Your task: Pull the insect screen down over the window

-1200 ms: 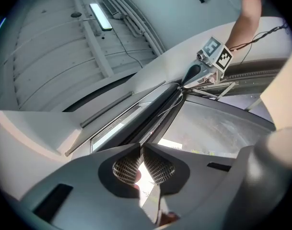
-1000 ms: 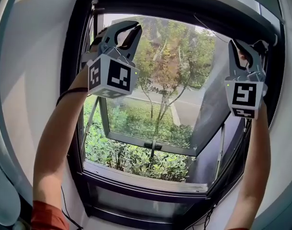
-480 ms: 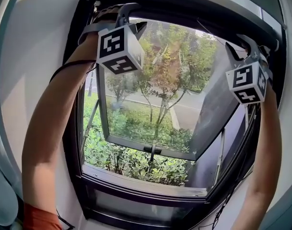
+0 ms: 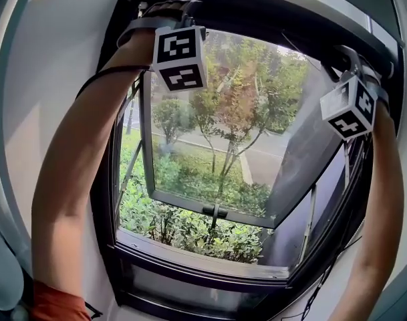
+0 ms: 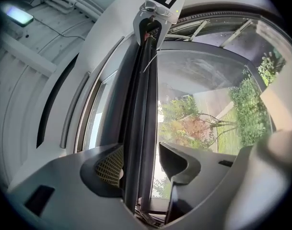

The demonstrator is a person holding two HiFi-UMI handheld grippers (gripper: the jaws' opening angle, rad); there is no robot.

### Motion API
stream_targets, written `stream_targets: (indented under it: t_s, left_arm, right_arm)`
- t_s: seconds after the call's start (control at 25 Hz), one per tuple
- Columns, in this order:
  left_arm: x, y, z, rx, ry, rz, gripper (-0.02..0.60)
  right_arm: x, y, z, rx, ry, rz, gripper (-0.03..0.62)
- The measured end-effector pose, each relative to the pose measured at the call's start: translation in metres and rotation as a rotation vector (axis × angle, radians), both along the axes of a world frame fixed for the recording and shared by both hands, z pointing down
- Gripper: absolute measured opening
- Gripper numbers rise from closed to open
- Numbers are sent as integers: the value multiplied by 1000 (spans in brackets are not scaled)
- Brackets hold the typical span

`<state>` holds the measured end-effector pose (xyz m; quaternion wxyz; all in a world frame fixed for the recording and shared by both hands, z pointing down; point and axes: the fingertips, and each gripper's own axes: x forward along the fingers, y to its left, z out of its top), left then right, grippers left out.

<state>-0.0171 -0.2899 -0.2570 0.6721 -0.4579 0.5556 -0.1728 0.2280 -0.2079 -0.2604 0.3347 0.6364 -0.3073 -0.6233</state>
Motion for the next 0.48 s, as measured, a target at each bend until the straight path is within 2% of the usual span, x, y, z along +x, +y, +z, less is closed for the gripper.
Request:
stream_targets:
  t_s: [0.32,0.48]
  left_arm:
    - [6,-8,-5,-12,-12,-24,215]
    - [5,-14,-6,-24,-13,-49,215]
  right_arm:
    - [21,-6,-2,-29,9,118,186]
    - [29,-11,-1,-32,6,133,186]
